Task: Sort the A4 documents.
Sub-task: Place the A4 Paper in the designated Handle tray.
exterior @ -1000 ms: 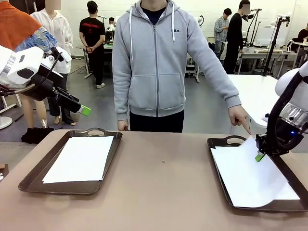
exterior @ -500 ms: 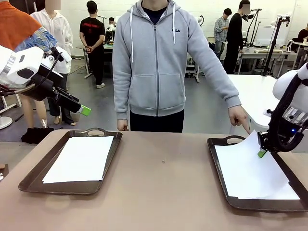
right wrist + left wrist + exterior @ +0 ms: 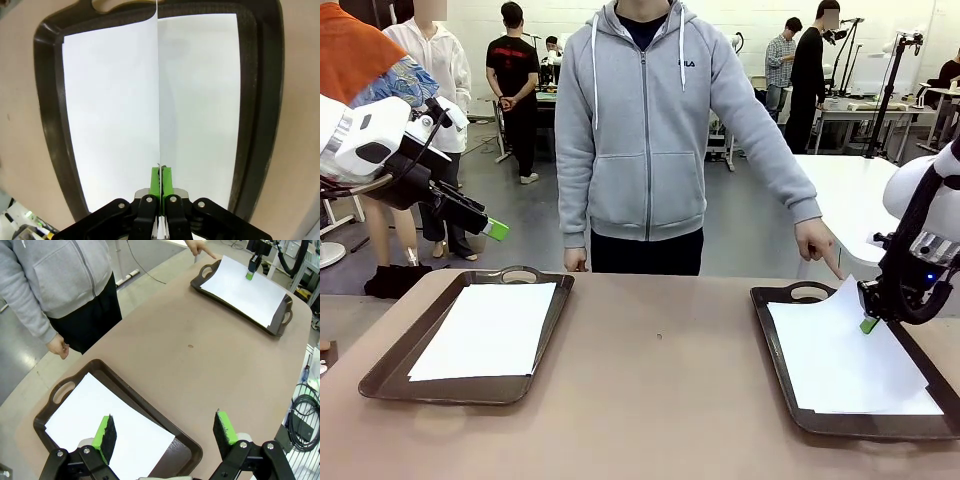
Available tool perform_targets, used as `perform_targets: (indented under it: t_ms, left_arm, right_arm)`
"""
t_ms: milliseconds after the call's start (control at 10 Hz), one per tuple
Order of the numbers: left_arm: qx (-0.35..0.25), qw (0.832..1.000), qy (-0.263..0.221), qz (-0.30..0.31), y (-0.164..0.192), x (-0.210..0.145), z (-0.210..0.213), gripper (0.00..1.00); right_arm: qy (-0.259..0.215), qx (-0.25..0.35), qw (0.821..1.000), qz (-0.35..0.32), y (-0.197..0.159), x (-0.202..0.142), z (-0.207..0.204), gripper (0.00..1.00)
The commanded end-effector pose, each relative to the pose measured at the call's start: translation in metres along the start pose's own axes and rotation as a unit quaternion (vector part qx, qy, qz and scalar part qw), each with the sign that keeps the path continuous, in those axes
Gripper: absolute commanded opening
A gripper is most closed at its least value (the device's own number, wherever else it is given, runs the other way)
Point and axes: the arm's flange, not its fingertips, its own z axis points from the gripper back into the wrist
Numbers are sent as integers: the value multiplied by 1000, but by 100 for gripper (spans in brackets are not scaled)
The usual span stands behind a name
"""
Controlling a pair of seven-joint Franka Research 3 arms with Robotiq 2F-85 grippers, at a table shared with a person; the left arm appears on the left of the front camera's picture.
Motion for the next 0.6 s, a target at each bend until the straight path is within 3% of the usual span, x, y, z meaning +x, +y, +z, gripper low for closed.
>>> perform_targets:
  t_ms: [0, 500]
  left_arm:
    - [0, 1000, 1, -5, 0, -1, -1, 100]
    - [0, 1000, 1, -5, 0, -1, -1, 100]
  right_arm:
    - [1, -31, 1000, 3, 4, 7, -1, 1]
    - [-3, -37, 999, 22, 12, 11, -6, 3]
